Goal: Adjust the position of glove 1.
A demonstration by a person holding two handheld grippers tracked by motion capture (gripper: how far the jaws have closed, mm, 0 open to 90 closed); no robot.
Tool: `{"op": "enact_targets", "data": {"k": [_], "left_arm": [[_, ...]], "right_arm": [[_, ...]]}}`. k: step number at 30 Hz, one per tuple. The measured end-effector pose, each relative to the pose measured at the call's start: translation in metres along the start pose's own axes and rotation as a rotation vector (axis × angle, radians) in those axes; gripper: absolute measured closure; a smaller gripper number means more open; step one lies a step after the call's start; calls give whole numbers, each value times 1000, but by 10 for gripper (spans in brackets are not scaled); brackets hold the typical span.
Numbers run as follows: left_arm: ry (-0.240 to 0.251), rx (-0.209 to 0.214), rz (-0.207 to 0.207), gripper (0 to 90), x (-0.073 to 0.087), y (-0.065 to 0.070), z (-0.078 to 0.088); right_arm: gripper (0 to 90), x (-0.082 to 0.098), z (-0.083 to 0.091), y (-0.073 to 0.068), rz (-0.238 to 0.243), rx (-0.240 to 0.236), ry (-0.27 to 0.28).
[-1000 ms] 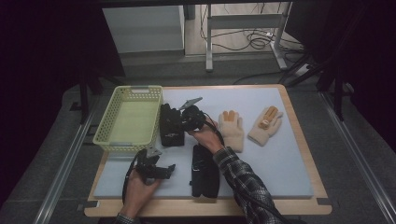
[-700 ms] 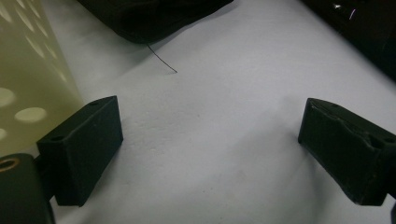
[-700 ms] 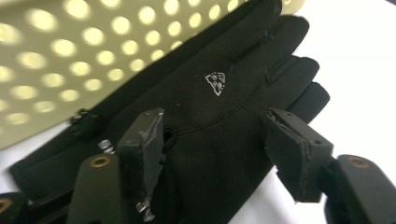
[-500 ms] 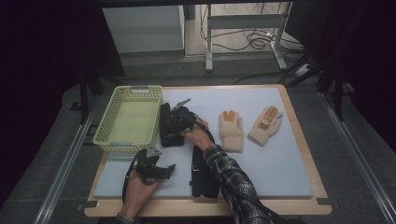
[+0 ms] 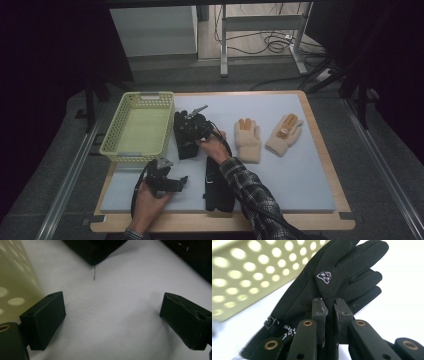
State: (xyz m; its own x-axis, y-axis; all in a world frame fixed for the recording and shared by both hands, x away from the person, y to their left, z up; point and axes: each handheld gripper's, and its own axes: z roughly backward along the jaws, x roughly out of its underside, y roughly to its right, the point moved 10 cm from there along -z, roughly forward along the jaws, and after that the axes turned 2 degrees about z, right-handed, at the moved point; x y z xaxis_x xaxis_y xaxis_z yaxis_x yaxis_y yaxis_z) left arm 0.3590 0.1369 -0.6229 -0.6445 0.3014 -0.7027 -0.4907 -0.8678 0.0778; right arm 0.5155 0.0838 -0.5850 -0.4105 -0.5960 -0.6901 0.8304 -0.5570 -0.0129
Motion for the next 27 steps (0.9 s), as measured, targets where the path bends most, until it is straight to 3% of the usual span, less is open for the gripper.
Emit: {"op": "enact_targets", "data": {"k": [7, 12, 27], "left_arm": [[-1, -1, -1, 67, 0, 0, 0], [0, -1, -2, 67, 0, 0, 0], [4, -1, 3, 67, 0, 0, 0]], "right_arm": [[794, -2, 48, -9, -8, -9, 62], [792, 6, 81, -19, -7, -10, 84], [784, 73, 163, -57, -48, -32, 113]]}}
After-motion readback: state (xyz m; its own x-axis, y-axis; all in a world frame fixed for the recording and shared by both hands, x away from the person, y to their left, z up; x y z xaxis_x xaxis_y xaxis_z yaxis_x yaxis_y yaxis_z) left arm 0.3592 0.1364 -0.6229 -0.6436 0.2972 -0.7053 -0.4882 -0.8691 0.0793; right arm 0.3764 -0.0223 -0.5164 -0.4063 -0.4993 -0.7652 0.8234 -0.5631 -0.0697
